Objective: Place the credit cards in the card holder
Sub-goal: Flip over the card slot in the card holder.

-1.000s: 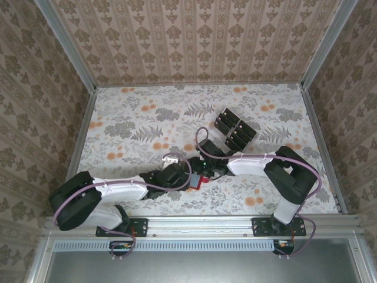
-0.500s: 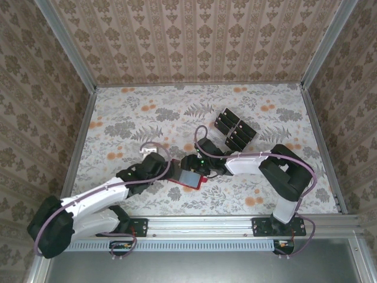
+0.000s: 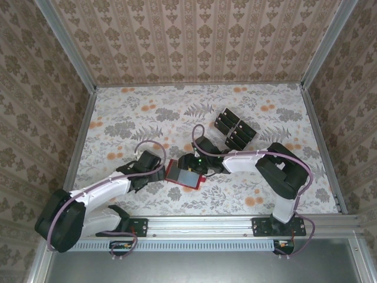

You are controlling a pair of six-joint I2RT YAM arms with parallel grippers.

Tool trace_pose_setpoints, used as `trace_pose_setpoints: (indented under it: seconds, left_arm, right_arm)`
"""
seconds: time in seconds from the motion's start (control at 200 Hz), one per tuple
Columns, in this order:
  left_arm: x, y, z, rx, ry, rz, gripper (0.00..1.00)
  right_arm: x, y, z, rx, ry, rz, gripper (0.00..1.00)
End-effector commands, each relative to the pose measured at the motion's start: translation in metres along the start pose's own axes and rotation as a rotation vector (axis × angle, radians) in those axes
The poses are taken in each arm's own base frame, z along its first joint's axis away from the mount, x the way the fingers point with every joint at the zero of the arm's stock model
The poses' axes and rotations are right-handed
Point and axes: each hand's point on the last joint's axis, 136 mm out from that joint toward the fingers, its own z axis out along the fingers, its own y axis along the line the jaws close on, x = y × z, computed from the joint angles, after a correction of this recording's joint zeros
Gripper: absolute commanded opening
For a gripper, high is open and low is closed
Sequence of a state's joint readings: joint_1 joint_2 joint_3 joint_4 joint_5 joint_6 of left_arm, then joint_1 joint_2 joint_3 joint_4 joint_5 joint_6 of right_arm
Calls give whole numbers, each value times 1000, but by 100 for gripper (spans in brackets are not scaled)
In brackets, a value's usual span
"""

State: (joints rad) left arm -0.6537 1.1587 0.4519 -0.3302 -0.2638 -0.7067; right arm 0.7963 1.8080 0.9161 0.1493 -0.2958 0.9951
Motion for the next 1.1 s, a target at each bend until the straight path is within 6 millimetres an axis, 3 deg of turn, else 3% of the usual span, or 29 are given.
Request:
trace_pose_setpoints:
  seconds: [0.0, 0.8, 1.095]
  left_arm:
    - [9, 0, 4, 1, 49, 9, 100]
    - [31, -27, 14, 85, 82, -2, 100]
    - [20, -17, -1, 67, 12, -50, 100]
  right_arm:
    - [7, -1, 7, 10, 45, -1, 61]
    - [0, 39, 16, -65, 57, -22, 61]
    - [0, 46, 23, -71, 62, -23, 61]
